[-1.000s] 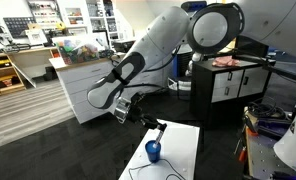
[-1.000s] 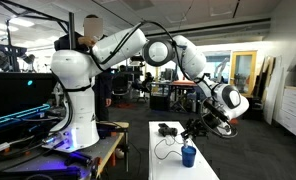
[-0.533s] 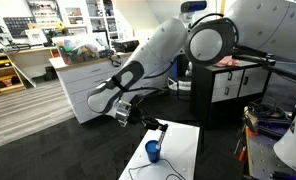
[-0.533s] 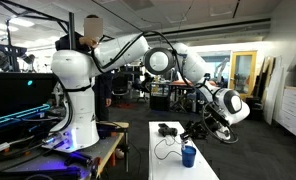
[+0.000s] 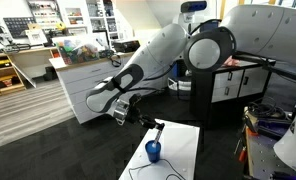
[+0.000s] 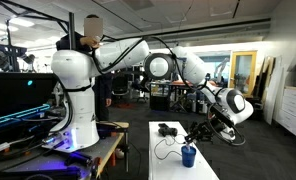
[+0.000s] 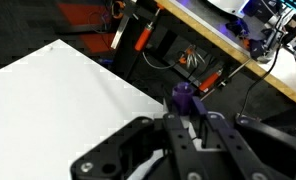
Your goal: Place the orange sharpie in the cup
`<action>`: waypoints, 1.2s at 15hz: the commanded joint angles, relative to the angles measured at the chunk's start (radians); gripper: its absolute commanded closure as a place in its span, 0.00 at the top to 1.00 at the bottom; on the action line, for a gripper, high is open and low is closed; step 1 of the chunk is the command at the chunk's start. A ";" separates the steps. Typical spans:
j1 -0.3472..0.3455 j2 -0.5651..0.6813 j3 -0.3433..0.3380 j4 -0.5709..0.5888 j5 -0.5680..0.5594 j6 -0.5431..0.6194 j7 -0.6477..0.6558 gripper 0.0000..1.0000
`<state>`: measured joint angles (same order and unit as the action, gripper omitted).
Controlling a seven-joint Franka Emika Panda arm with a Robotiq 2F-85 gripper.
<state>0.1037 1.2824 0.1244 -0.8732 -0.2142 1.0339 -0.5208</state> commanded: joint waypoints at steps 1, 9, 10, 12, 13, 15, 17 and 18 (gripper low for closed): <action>0.011 0.045 -0.008 0.090 -0.019 -0.050 -0.036 0.06; 0.026 0.108 -0.016 0.179 -0.024 -0.075 -0.086 0.06; 0.030 0.117 -0.017 0.190 -0.026 -0.083 -0.092 0.06; 0.038 0.133 -0.019 0.216 -0.028 -0.097 -0.106 0.06; 0.042 0.142 -0.021 0.228 -0.029 -0.101 -0.111 0.06; 0.049 0.156 -0.024 0.251 -0.031 -0.110 -0.127 0.06; 0.056 0.169 -0.030 0.271 -0.033 -0.119 -0.140 0.06; 0.054 0.161 -0.026 0.257 -0.037 -0.111 -0.141 0.06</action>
<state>0.1443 1.4169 0.1089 -0.6729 -0.2293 0.9629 -0.6301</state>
